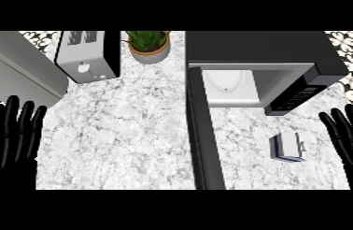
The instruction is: Pick up the milk, place it into the microwave and close the microwave
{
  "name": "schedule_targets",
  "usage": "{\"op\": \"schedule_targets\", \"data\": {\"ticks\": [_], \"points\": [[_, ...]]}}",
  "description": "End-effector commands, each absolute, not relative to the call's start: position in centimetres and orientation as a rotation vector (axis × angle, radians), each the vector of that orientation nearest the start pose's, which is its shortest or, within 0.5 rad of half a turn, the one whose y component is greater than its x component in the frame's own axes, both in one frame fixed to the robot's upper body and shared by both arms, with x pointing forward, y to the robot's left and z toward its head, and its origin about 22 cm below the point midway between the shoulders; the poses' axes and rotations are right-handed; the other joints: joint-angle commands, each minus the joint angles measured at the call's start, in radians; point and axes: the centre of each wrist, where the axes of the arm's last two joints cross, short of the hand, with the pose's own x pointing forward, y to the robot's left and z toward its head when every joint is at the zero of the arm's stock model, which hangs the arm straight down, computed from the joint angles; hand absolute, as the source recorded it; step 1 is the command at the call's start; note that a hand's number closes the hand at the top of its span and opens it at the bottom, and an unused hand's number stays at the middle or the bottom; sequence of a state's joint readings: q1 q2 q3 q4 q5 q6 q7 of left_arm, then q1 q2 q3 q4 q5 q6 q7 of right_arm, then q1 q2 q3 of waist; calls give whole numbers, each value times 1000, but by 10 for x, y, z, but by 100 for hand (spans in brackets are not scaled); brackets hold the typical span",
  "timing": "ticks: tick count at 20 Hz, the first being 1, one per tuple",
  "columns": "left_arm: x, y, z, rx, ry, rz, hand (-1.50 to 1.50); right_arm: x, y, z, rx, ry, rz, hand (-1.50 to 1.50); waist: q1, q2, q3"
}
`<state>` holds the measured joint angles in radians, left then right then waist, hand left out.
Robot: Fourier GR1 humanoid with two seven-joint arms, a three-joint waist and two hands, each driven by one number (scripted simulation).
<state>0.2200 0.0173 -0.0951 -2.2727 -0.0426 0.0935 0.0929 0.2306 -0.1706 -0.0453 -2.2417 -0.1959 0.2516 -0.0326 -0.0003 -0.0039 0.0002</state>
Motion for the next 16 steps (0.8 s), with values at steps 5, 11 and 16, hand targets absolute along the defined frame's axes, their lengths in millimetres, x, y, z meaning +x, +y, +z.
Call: {"op": "schedule_targets", "data": {"ticks": [5,11,16], "points": [[113,239,129,102,-1977,76,-150,137,-294,122,42,-2024,225,-150,3,1,0],[104,256,126,88,-1969,66,-150,129,-293,103,-33,-1941,195,-150,3,2,0],[81,255,120,75,-1948,77,-150,129,-305,76,-22,-1930,183,-150,5,1,0]]}}
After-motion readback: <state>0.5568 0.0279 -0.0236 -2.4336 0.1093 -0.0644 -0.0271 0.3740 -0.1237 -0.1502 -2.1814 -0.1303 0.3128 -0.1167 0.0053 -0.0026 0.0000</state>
